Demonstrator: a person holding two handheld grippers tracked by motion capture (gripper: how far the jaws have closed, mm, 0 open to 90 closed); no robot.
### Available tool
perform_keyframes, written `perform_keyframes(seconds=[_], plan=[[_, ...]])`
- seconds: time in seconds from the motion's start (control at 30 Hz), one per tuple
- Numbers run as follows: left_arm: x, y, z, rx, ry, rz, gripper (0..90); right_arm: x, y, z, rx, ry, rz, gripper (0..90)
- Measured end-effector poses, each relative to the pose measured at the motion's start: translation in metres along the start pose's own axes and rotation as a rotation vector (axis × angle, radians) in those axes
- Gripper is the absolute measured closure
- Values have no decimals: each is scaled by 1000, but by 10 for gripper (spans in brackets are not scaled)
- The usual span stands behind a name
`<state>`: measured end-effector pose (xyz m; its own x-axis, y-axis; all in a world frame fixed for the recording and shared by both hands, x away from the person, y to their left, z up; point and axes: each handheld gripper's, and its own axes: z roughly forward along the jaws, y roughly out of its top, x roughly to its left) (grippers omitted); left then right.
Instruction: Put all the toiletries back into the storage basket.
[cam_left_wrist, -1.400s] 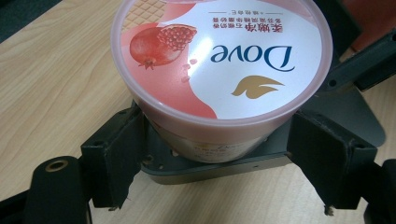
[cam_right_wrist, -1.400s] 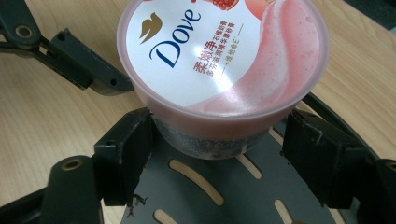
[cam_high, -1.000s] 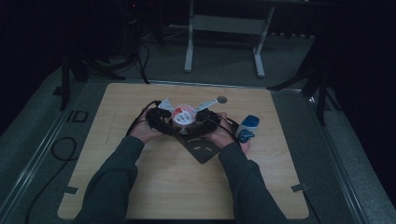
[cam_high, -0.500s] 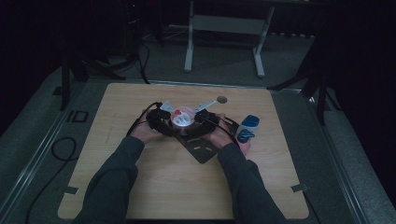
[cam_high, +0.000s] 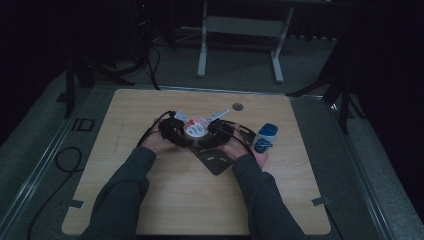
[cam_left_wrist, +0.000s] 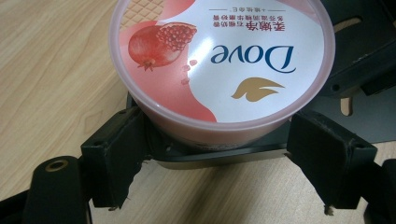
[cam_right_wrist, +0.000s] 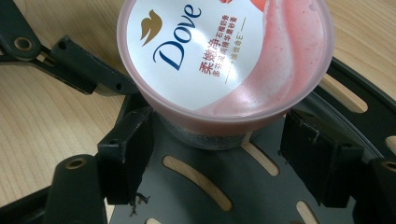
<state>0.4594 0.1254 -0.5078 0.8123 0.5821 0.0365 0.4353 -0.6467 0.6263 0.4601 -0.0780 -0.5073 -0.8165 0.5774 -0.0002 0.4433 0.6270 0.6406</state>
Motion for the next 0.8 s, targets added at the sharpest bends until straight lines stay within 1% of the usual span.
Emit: perform_keyframes(seconds=[0.03,0.17,0.33,0.4,0.47,0.53,0.57,0.63,0.67,0.77,0.8], plan=[[0,0,1,5,1,-4,198,0,0,0,3,1,2,255],[1,-1,1,7,-17,-30,196,0,-1,3,18,6,6,254],[1,-1,1,9,-14,-38,196,1,-1,4,11,5,2,255],[0,-1,1,9,-13,-40,196,1,-1,3,9,6,10,255],[0,-2,1,7,-7,-43,197,1,-2,3,11,5,11,254],[-2,-3,0,12,5,-34,188,2,-2,3,11,4,11,254],[-2,-4,-1,4,1,-39,190,2,-3,3,8,6,4,255],[-1,-5,-5,-18,-3,-51,193,2,-3,3,6,5,4,256],[-1,-6,-7,-21,-6,-53,195,3,-3,2,7,4,6,256],[-2,-10,-11,-32,4,-62,198,5,-3,1,15,0,7,256],[-1,-11,-12,-41,-1,-65,201,6,-3,0,19,-5,10,257]])
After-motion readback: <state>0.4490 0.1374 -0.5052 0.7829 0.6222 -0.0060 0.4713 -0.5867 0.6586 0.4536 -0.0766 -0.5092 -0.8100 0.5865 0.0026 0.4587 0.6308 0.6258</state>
